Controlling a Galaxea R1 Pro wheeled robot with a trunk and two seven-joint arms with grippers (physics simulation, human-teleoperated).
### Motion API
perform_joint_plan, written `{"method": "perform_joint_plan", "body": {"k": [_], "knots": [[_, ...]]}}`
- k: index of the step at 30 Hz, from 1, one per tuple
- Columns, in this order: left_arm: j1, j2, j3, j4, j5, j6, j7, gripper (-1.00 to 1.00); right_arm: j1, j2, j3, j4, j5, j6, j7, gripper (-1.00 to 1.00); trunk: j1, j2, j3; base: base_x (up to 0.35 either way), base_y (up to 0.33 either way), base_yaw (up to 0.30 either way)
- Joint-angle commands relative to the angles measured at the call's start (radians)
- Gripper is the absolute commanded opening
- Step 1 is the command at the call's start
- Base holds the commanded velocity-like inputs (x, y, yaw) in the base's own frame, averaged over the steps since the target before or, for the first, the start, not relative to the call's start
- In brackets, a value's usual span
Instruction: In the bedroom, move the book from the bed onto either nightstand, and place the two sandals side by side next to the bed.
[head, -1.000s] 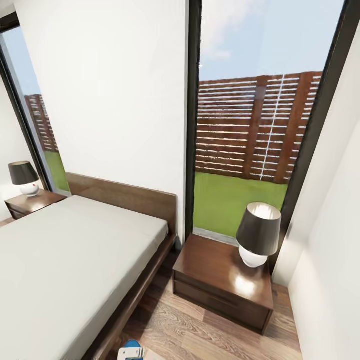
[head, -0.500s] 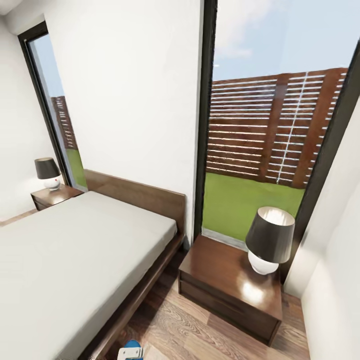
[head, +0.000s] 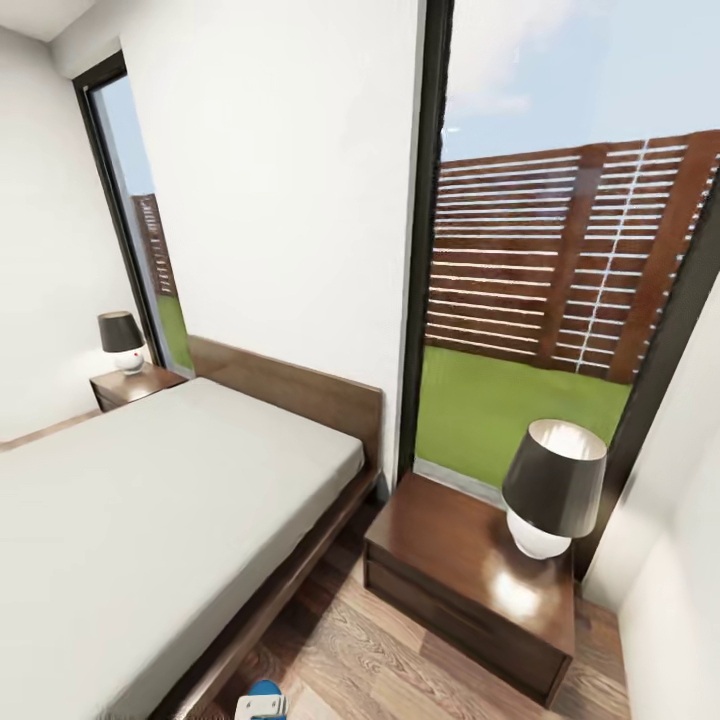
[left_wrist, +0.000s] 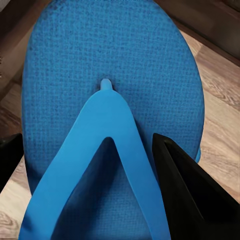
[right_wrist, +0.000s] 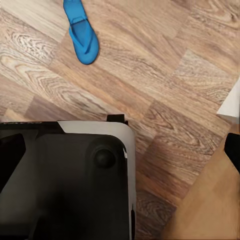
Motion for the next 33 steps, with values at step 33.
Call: {"method": "perform_joint_plan", "body": {"k": [33], "knots": [[-0.001,0.0,0.0,0.002,0.002,-0.004,-0.003,-1.0,0.0,0.0,-0.007,0.001,-0.002,-0.002,0.007,1.0,0.0,-0.001,0.0,0.0,-0.079,0.178]]}}
